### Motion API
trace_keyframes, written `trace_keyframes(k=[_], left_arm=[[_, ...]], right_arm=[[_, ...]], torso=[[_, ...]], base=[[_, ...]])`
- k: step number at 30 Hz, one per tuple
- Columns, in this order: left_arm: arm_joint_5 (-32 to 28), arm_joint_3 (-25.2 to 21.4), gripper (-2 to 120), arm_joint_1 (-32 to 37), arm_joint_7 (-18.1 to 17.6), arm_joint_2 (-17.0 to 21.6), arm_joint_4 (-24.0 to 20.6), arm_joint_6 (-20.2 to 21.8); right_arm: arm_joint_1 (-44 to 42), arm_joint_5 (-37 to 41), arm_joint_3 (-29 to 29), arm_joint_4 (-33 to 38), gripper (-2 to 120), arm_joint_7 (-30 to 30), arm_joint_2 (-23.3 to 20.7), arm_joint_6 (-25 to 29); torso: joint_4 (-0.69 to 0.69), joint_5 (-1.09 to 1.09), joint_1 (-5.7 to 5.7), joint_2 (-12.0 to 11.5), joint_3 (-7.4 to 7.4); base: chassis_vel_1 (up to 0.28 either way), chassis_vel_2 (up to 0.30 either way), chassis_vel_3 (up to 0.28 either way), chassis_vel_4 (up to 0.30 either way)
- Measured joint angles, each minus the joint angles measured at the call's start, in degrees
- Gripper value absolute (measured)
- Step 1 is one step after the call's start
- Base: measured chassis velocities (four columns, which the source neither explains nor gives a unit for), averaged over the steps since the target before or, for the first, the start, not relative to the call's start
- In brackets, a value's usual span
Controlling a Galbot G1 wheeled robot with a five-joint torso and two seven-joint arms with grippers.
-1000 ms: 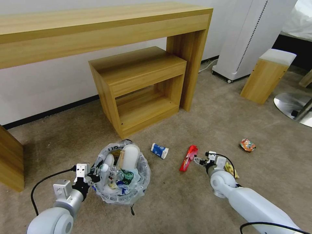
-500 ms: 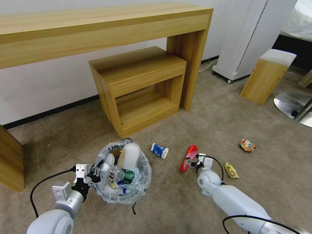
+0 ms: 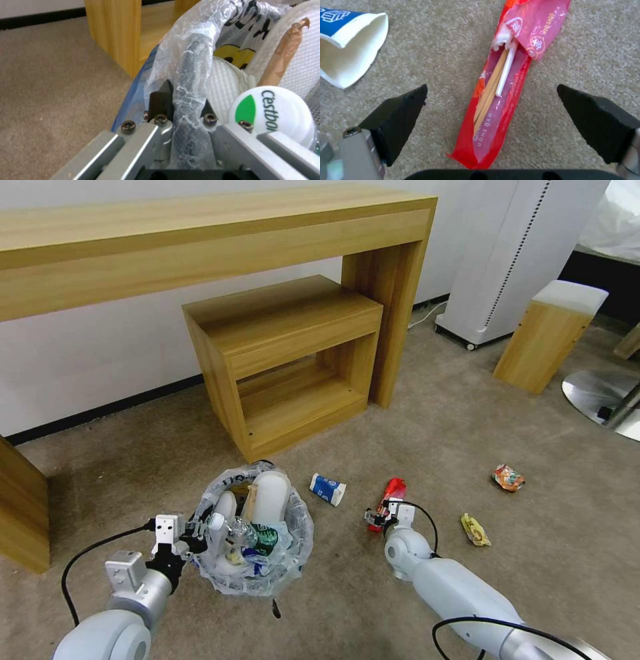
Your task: Pick up the trash bin and place the garbage on the floor into it.
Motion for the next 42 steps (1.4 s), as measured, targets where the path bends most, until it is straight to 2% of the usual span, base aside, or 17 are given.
trace_keyframes(k=[6,12,19,22,25,26,30,36,38,39,41,42], left_arm=[[-0.38,-0.05,3,0.03,-0.05,0.38,-0.28,0.00],[-0.56,0.24,3,-0.01,-0.08,0.46,-0.35,-0.03],[-0.87,0.69,3,-0.21,-0.09,0.97,-0.42,-0.06],[-0.91,0.90,3,0.00,-0.11,1.07,-0.70,-0.10],[-0.91,0.98,3,0.09,-0.11,1.10,-0.78,-0.12],[-0.97,0.99,3,0.08,-0.11,1.15,-0.82,-0.17],[-1.17,1.00,3,-0.08,-0.16,1.27,-0.97,-0.29],[-1.23,1.07,3,-0.09,-0.19,1.27,-1.03,-0.53],[-1.27,1.13,3,-0.14,-0.19,1.21,-1.12,-0.59],[-1.27,1.13,3,-0.14,-0.19,1.21,-1.12,-0.59],[-1.28,1.14,3,-0.14,-0.20,1.20,-1.15,-0.62],[-1.28,1.14,3,-0.14,-0.20,1.20,-1.15,-0.62]], right_arm=[[0.24,-0.99,0.08,-2.02,99,-0.09,1.25,-0.36],[0.39,-1.73,0.47,-3.53,89,-0.75,1.42,-0.25],[0.70,-2.61,0.71,-5.07,86,-1.72,1.67,0.00],[1.20,-3.09,0.70,-6.56,72,-2.73,2.24,0.09],[1.36,-3.46,0.52,-7.20,65,-3.20,2.40,0.16],[1.47,-3.63,0.53,-7.48,58,-3.35,2.58,0.21],[1.47,-3.86,0.55,-7.54,50,-3.52,2.69,0.05],[1.06,-4.51,0.58,-7.88,44,-4.04,2.45,0.08],[0.80,-5.04,0.78,-8.16,36,-4.35,2.31,0.11],[0.80,-5.04,0.78,-8.16,36,-4.35,2.31,0.11],[0.45,-5.41,0.96,-8.07,26,-4.55,2.00,0.12],[0.45,-5.41,0.96,-8.07,26,-4.55,2.00,0.12]], torso=[[0.00,0.01,0.00,0.00,0.00],[0.00,0.00,0.00,-0.01,0.00],[0.00,0.00,0.00,0.00,0.00],[0.01,0.00,0.00,0.00,0.00],[0.00,0.00,0.00,0.00,0.00],[0.00,0.00,0.00,0.00,0.00],[0.00,0.00,0.00,0.00,0.00],[0.00,0.01,0.00,0.00,0.00],[0.01,0.01,0.00,0.00,0.00],[0.01,0.01,0.00,0.00,0.00],[0.02,0.01,0.00,0.00,0.00],[0.02,0.01,0.00,0.00,0.00]], base=[[0.000,0.000,0.000,0.000],[0.000,0.000,0.000,0.000],[0.000,0.000,0.000,0.000],[0.000,0.000,0.000,0.000],[0.000,0.000,0.000,0.000],[0.000,0.000,0.000,0.000],[0.000,0.000,0.000,0.000],[0.000,0.000,0.000,0.000],[0.000,0.000,0.000,0.000],[0.000,0.000,0.000,0.000],[0.000,0.000,0.000,0.000],[0.000,0.000,0.000,0.000]])
